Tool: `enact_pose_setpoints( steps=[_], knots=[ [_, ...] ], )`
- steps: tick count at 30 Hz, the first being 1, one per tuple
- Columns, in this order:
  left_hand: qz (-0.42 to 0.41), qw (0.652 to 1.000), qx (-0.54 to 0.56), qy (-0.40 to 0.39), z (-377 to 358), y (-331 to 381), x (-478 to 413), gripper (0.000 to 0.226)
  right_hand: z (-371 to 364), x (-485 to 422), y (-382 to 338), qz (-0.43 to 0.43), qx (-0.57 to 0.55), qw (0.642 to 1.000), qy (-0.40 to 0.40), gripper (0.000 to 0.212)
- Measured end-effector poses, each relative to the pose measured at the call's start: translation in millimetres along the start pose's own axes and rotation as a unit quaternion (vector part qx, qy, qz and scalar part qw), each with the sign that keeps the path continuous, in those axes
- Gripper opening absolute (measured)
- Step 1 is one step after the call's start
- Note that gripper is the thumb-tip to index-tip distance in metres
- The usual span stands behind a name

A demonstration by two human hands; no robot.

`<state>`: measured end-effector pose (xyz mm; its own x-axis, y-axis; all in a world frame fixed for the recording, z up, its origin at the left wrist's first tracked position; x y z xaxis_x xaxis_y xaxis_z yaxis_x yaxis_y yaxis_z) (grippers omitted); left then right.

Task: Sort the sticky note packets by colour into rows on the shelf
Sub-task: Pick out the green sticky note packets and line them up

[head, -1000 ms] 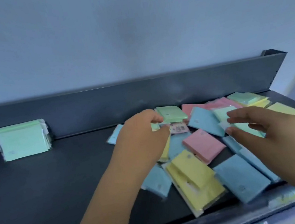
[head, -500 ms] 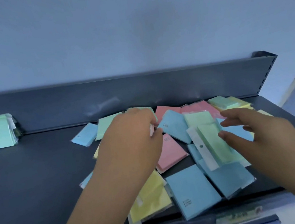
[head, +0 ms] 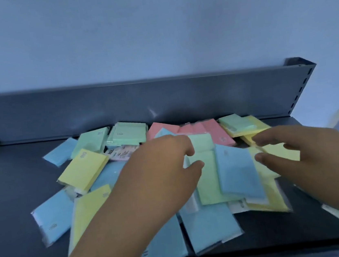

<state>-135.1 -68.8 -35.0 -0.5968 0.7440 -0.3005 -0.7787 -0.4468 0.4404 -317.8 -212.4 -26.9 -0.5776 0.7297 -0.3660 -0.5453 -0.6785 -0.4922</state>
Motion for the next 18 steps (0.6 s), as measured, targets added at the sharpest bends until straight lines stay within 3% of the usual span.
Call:
enact_pose_setpoints(
  steps=[9, 14, 18],
  knots=[
    [0.15, 0.985, -0.075, 0.03, -35.3, 26.6, 9.4, 0.041, 17.2, -21.7, 47.1, 0.064, -0.041, 0.996, -0.053, 0.016],
    [0.196, 0.968, -0.155, -0.015, -38.4, 33.2, 18.5, 0.059, 27.4, -25.2, 72.4, 0.078, -0.097, 0.992, 0.037, 0.02],
    [0.233, 0.959, -0.16, -0.025, -41.7, 31.2, 12.0, 0.055, 35.4, -29.4, 86.2, 0.088, -0.125, 0.987, 0.057, 0.014]
  ],
)
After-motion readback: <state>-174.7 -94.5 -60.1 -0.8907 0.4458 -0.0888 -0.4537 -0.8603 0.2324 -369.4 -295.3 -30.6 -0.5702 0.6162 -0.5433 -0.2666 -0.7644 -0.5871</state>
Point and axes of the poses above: each hand's wrist, its own x-axis away from the middle knuckle, its own z-axis out of the back of the hand, y = z × x, the point moved 5 cm from there along -x, towards the middle knuckle, and after that the axes turned 12 degrees about y, right-handed, at the moved point
